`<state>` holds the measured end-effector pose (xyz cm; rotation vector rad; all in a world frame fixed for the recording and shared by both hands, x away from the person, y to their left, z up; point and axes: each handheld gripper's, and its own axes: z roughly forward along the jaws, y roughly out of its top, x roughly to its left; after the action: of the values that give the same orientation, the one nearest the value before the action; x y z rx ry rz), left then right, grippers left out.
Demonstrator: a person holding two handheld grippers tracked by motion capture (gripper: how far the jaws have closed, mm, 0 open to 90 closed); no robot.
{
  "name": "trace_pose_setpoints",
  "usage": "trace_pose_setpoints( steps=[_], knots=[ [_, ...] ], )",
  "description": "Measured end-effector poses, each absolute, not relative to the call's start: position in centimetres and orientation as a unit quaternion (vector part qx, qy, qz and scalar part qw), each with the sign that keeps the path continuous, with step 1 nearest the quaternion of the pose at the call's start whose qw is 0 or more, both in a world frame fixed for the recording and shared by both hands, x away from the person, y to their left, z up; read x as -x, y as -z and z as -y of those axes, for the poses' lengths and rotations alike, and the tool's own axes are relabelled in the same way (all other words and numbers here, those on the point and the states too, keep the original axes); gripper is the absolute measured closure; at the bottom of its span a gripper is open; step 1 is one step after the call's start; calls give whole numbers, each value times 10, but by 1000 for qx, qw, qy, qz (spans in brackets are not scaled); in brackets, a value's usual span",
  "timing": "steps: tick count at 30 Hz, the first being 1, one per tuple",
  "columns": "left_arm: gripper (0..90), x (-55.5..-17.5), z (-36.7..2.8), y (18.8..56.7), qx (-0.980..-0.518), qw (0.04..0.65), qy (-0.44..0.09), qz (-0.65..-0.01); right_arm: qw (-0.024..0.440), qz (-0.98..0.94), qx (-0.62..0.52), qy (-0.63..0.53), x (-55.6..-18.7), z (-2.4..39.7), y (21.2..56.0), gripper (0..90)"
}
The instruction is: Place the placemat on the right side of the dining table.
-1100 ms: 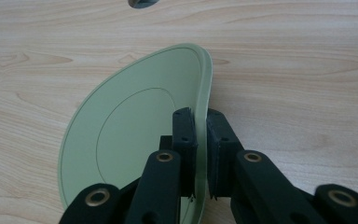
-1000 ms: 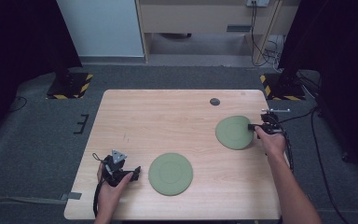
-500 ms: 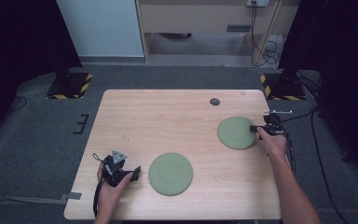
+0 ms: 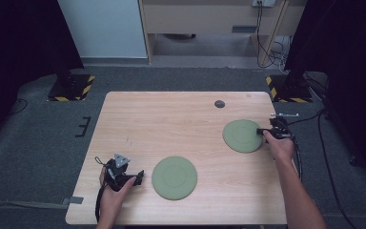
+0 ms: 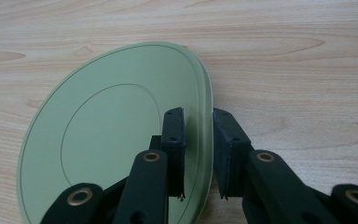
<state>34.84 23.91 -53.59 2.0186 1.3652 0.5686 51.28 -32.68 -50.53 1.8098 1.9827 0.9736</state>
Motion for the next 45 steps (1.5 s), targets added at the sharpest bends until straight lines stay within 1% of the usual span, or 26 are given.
trace_pose_setpoints(
  steps=[6,16,19,28,33,36,38,39,42,45],
  knots=[
    [29,-348,-239,536,-766,314,-216,-518,155,-683,-635,-327,-514,331,507,764],
    [29,-348,-239,536,-766,314,-216,-518,155,-683,-634,-329,-515,329,506,769],
    [29,-348,-239,536,-766,314,-216,-518,159,-683,-632,-330,-516,327,506,748],
    [29,-348,-239,536,-766,314,-216,-518,177,-676,-630,-339,-515,326,501,571],
    [30,-348,-239,536,-766,314,-216,-518,176,-665,-634,-354,-516,329,497,433],
    [29,-348,-239,536,-766,314,-216,-518,173,-656,-642,-357,-516,332,496,320],
    [29,-348,-239,536,-766,314,-216,-518,163,-655,-641,-365,-516,334,497,266],
    [29,-348,-239,536,-766,314,-216,-518,166,-657,-639,-364,-516,335,497,237],
    [29,-348,-239,536,-766,314,-216,-518,170,-659,-635,-364,-517,335,496,170],
    [29,-348,-239,536,-766,314,-216,-518,161,-656,-638,-369,-517,335,494,114]
  ],
)
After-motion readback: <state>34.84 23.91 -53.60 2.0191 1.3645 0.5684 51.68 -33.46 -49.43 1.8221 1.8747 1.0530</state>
